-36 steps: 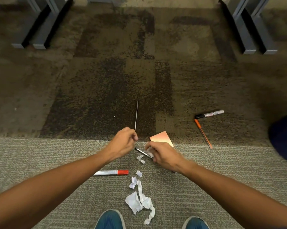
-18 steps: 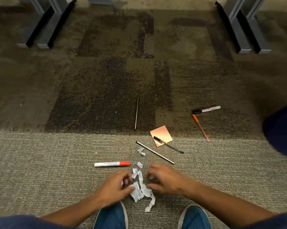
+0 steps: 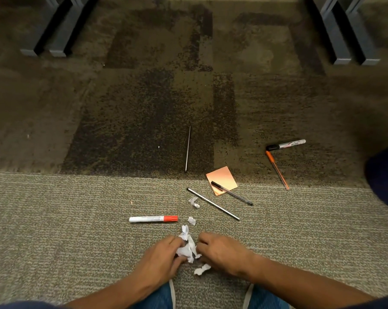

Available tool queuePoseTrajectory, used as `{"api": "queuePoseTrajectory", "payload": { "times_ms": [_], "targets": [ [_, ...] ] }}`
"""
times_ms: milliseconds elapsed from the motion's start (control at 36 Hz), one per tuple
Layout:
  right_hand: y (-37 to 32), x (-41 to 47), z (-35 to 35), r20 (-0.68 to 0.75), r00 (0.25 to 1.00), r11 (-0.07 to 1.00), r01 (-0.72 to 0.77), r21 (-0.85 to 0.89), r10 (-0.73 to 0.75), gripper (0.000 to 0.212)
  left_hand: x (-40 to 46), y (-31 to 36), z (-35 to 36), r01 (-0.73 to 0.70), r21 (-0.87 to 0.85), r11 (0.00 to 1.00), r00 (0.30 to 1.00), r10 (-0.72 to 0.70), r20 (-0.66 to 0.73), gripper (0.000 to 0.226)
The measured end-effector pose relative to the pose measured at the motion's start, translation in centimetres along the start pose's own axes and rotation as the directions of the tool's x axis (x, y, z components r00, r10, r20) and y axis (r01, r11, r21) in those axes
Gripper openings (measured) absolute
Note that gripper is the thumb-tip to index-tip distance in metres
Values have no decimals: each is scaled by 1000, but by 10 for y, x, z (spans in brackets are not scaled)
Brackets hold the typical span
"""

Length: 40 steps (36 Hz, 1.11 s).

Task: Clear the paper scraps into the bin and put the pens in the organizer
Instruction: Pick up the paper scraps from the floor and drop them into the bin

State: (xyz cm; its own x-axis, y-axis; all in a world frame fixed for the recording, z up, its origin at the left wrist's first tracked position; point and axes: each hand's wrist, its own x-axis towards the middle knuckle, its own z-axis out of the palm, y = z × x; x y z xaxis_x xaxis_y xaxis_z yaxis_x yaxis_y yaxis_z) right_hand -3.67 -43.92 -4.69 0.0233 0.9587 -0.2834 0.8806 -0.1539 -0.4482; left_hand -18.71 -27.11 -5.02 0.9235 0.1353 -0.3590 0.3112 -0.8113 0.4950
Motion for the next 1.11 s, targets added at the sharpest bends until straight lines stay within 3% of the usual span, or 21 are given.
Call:
{"api": "queuePoseTrajectory", "payload": {
  "times_ms": [111, 278, 389, 500, 611, 722, 778, 833, 889, 1000, 1056, 1111],
  "targets": [
    [3, -3, -2, -30, 994, 981, -100, 166, 106, 22, -3, -3, -4, -11, -25, 1000, 1000, 11, 8, 21],
    [6, -6, -18, 33, 963, 854, -251, 456, 266, 20, -4, -7, -10, -11, -87, 996, 999, 14, 41, 15],
    [10, -10, -26, 69, 922, 675, -329, 660, 381, 17, -4, -4, -20, 24, -194, 981, 998, -34, -46, 19],
    [9, -12, -34, 190, 859, 293, -358, 887, 475, 24, -5, 1, -27, 117, -380, 917, 986, -153, -66, 32],
    [11, -12, -43, 205, 830, 103, -299, 949, 519, 28, -3, 8, -35, 111, -510, 853, 983, -171, -72, 27],
    [14, -9, -52, 117, 795, 66, -193, 979, 595, 24, 2, 10, -40, 113, -483, 868, 980, -179, -92, 35],
    [17, -6, -56, 55, 769, 105, -157, 982, 637, 27, 4, 8, -41, 120, -449, 886, 979, -180, -95, 31],
    [22, -1, -58, 27, 733, 187, -208, 960, 680, 24, 7, 6, -40, 118, -447, 886, 976, -187, -112, 23],
    [28, 5, -59, 45, 717, 172, -227, 959, 696, 9, 9, 6, -37, 143, -476, 868, 966, -228, -125, 21],
    [33, 12, -65, 70, 753, 117, -193, 974, 655, 10, 14, 6, -35, 212, -481, 851, 937, -317, -148, 48],
    [35, 15, -67, 65, 760, 139, -201, 970, 646, 13, 17, 7, -34, 210, -438, 874, 938, -307, -162, 39],
    [38, 20, -66, 36, 765, 249, -253, 935, 643, 13, 19, 10, -34, 194, -391, 900, 949, -273, -157, 23]
  ]
}}
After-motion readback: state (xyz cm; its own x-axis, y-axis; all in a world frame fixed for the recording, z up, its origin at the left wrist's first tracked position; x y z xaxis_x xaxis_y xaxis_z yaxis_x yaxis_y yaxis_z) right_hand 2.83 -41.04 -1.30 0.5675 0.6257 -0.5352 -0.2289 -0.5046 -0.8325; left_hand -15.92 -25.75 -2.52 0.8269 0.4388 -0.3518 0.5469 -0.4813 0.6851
